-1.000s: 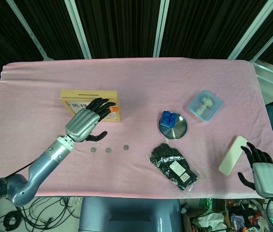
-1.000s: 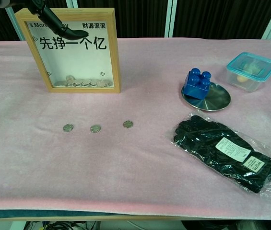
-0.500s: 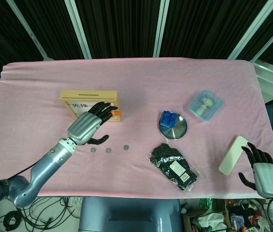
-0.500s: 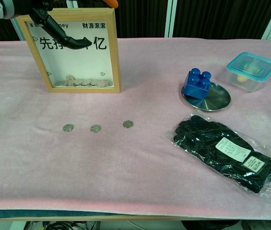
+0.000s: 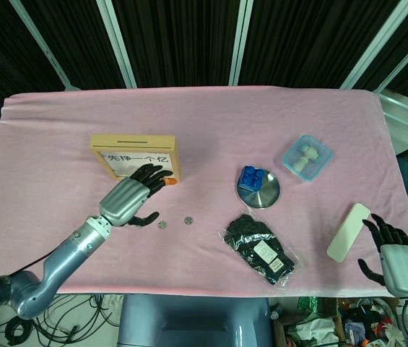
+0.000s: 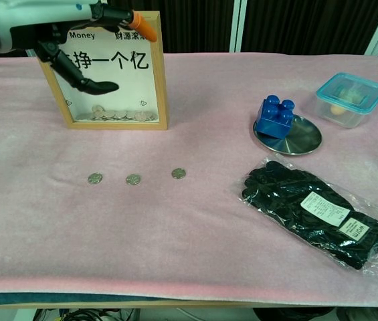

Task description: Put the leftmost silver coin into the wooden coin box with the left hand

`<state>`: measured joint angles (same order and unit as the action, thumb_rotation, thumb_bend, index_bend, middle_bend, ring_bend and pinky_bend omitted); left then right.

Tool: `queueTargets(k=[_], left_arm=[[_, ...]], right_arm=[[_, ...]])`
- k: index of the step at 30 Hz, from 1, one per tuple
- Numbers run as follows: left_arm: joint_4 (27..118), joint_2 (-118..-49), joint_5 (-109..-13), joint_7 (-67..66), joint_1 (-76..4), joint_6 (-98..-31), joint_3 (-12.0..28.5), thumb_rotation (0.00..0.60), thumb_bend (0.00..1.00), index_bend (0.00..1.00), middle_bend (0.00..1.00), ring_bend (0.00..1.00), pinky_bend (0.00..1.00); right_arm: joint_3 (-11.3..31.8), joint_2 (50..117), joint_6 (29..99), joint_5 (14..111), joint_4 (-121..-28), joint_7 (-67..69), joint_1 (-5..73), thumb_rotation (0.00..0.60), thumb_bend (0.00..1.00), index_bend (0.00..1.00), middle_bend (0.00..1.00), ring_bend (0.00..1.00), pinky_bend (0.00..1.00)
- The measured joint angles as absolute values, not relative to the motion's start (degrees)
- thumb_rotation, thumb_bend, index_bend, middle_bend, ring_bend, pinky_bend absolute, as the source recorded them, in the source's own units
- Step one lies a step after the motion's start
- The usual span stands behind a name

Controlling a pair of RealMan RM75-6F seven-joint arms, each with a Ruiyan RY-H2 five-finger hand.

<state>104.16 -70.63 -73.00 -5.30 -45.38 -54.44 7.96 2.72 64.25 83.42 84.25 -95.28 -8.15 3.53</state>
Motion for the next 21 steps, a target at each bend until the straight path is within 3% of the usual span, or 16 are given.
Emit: queueTargets(k=[5,10,21], left_arm=[[104.31,-69.96,-72.37,-7.02,-40.41,-56.92,3.01,0.6,0.35,0.23,0.11,0.0,0.01],[98.82,-72.47,-73.5,-10.18,-34.24,-62.13,-2.13,0.6,0.35,0.26,0.11,0.0,0.01],[87.5,-79.8,-74.09,-8.47,-27.94,-65.84,-4.41,0.6,0.35,0.34,0.11,0.0,0.01]], right_arm=[[2.68,64.23,83.22,84.07,-95.43,-8.64,3.56,0.6,0.21,0.15,0.06,0.16,0.18],[2.7,64.35,83.44,84.16,-95.49,-8.99,3.52,0.6,0.21,0.15,0.06,0.16,0.18],[2.8,64.33,83.49,84.09,-95.4,-8.77,3.51,0.6,0.21,0.15,0.06,0.16,0.18]])
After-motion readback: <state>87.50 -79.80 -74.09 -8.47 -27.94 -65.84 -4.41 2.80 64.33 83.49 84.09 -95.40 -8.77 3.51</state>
